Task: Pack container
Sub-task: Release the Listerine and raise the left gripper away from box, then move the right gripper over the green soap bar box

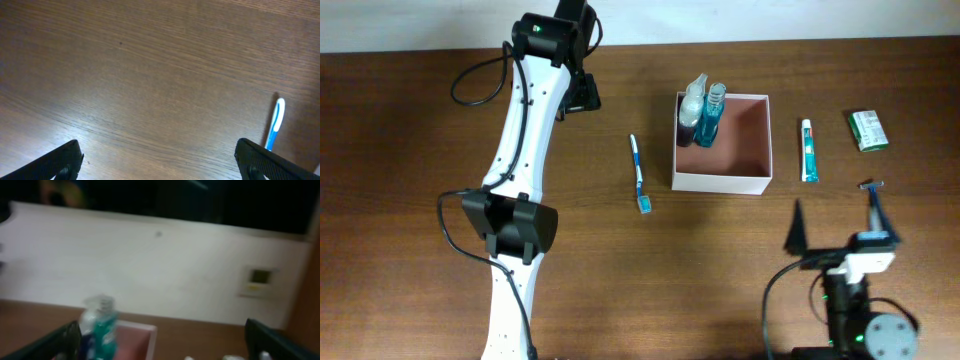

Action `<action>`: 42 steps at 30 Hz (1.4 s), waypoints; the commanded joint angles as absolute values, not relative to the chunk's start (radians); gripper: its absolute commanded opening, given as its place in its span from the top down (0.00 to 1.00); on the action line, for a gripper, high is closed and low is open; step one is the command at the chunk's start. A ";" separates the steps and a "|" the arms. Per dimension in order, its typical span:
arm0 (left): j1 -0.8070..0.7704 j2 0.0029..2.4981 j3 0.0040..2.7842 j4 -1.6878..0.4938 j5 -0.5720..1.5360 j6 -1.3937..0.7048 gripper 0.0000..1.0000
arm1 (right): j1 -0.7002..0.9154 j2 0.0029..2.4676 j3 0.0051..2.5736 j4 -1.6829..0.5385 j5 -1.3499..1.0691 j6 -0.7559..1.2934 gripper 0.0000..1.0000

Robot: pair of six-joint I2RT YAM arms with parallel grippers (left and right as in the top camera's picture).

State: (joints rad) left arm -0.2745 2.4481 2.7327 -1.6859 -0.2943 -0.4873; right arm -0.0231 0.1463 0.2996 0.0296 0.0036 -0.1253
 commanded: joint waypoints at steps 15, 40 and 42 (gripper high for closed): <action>-0.274 2.446 2.727 -1.684 -0.337 -0.474 0.00 | -0.382 1.403 1.726 -0.990 -0.201 -0.289 0.01; -0.274 2.446 2.727 -1.684 -0.337 -0.474 0.01 | -0.434 2.223 2.271 -1.201 0.083 -0.389 0.01; -0.274 2.446 2.727 -1.684 -0.337 -0.474 0.01 | -0.434 2.258 2.271 -1.172 0.083 -0.389 0.01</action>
State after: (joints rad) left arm -0.2745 2.4481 2.7316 -1.6833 -0.3264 -0.4866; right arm -0.4305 2.2124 2.2601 -1.1999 0.0574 -0.3798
